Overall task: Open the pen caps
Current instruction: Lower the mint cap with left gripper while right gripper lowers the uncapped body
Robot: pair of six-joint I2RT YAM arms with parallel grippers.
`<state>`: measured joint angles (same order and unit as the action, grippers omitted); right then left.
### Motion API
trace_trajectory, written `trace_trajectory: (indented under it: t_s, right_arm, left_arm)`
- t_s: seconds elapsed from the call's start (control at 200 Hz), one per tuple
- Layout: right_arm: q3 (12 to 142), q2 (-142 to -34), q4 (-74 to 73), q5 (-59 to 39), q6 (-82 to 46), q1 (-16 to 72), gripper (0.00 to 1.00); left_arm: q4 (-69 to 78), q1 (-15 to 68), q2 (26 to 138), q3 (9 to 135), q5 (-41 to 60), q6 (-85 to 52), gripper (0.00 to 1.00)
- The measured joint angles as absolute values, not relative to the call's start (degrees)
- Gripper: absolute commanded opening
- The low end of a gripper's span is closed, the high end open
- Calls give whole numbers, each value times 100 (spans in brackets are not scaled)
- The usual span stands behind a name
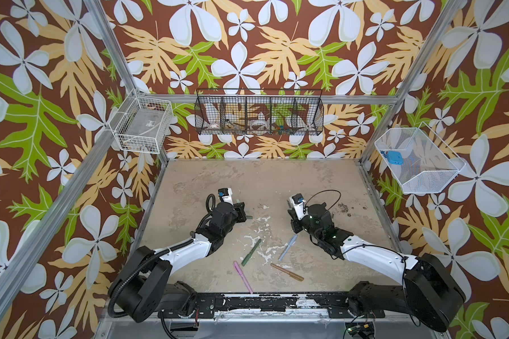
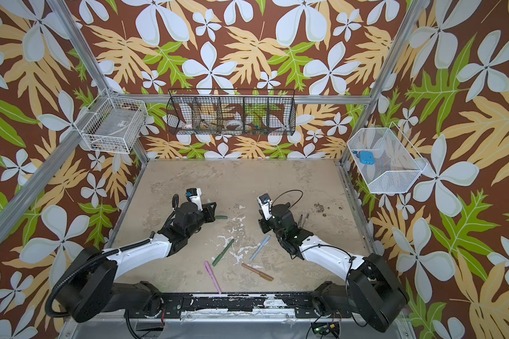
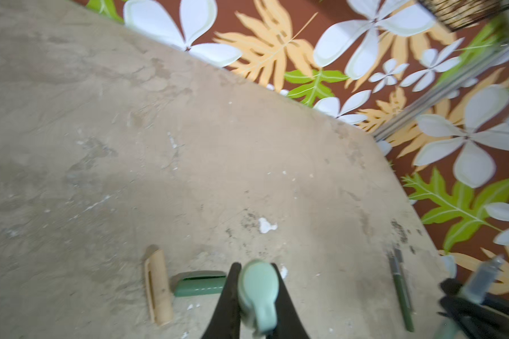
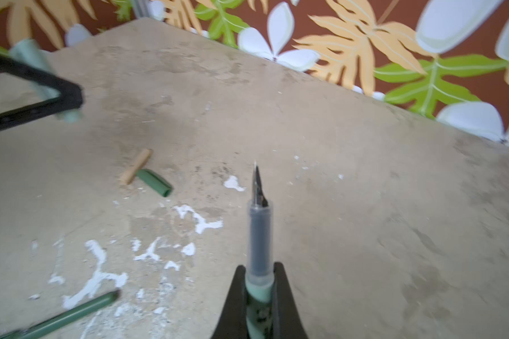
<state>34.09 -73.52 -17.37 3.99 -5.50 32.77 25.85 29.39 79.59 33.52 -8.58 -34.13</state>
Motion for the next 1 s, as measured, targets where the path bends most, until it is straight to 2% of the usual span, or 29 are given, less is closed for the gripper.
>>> trace_trajectory:
  t_s: [0.205, 0.35, 0.661, 1.001]
  right_arm:
    - [3295, -7417, -1500, 617, -1201, 2508, 0]
    - [3212, -7424, -1417, 593, -1516, 2165, 0]
    - [3253, -7852, -1406, 454, -1824, 1804, 0]
    - [3487, -8493, -1411, 425, -2080, 1640, 0]
  left_arm:
    - [2143, 2366, 8930, 3656, -705, -3485, 0]
    - [1973, 2294, 9332, 3837, -615, -3496, 0]
    - [1721, 2281, 9564, 4047, -617, -3479, 0]
    - [1479, 2281, 9767, 4213, -707, -3435, 6]
